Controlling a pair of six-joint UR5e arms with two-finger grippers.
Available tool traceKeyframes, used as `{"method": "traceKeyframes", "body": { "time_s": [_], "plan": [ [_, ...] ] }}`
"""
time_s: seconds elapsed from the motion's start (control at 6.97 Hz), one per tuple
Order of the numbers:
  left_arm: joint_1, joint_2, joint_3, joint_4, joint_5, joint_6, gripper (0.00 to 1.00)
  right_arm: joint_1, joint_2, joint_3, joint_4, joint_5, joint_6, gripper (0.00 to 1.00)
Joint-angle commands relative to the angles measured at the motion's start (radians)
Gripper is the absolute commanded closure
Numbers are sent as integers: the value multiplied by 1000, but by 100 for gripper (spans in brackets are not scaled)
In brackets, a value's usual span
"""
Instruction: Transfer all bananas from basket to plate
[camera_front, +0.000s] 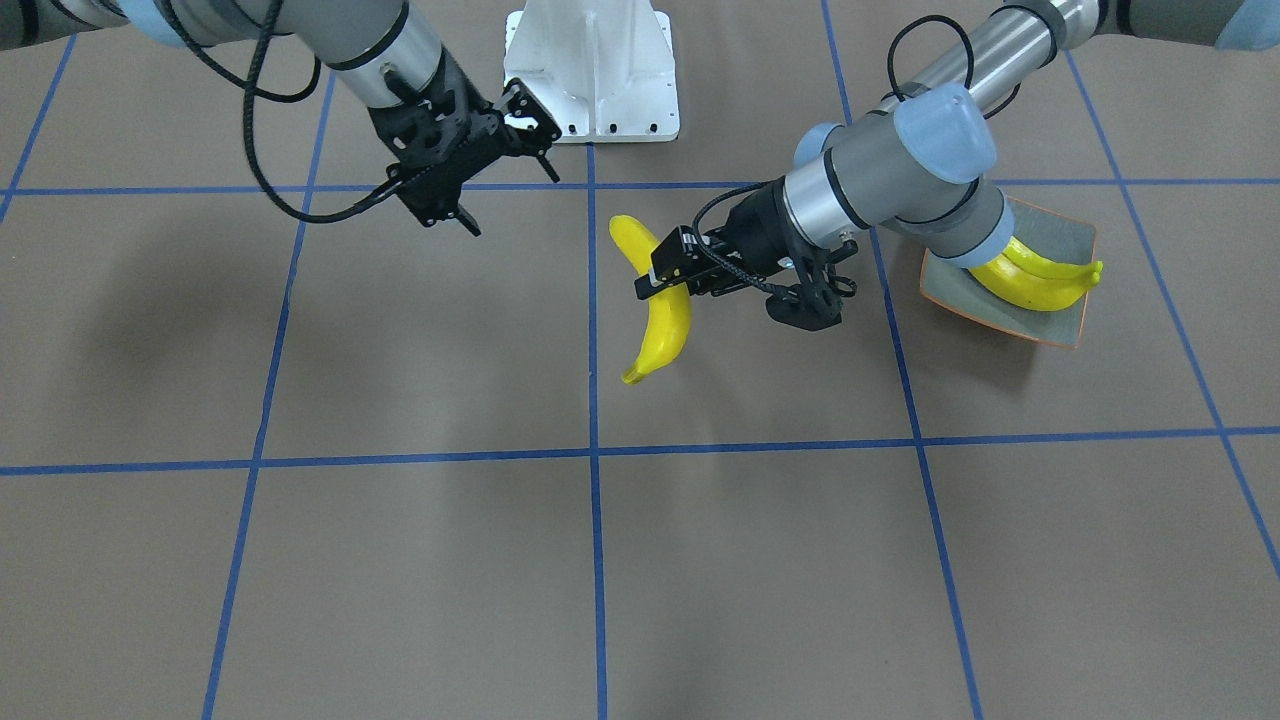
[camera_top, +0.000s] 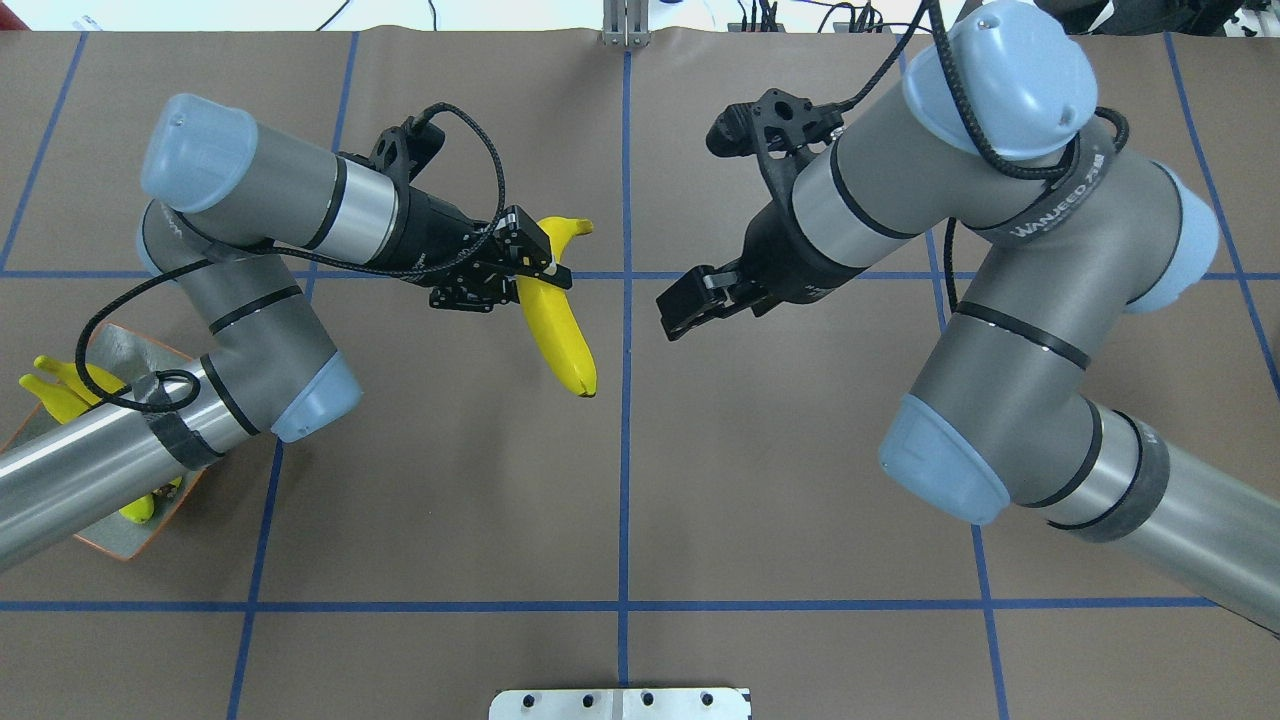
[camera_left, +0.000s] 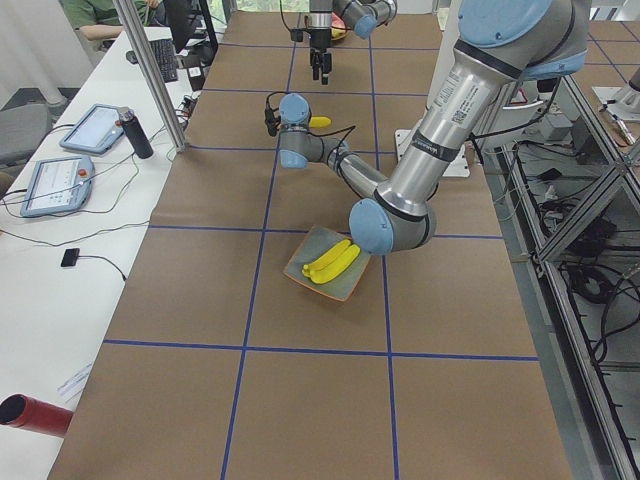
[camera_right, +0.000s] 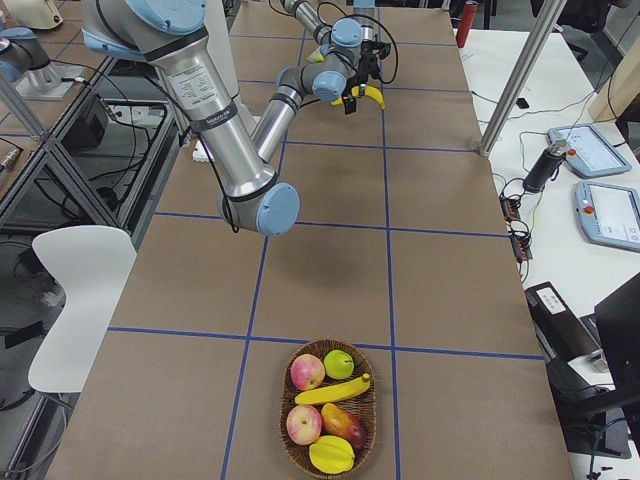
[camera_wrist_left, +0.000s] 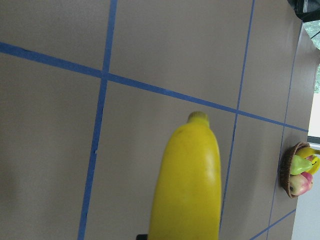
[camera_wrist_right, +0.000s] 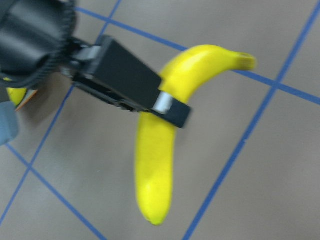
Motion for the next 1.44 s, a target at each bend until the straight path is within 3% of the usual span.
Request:
{"method": "traceKeyframes", "body": {
  "time_s": [0.0,0.14,0.43,0.57,1.0,1.29],
  "plan": [
    [-31,116,-80,-33,1,-106,100,99,-33,-5,-101,44,3,1],
    [-74,188,-146,-26,-25,-109,100,114,-33,-17,-127,40,0,1],
    [-284,297,-164,-16,-266,-100,100,143,-51,-37,-127,41,0,1],
    [-389,313,-162,-16,-334,-36,100,143,-60,-39,-127,34,0,1],
    [-451,512,-197,-19,-338,401,100,140,-62,-83,-117,17,2,1],
    [-453,546,-231,-18,-324,451,100,140,-62,-85,-117,15,0,1]
  ]
}}
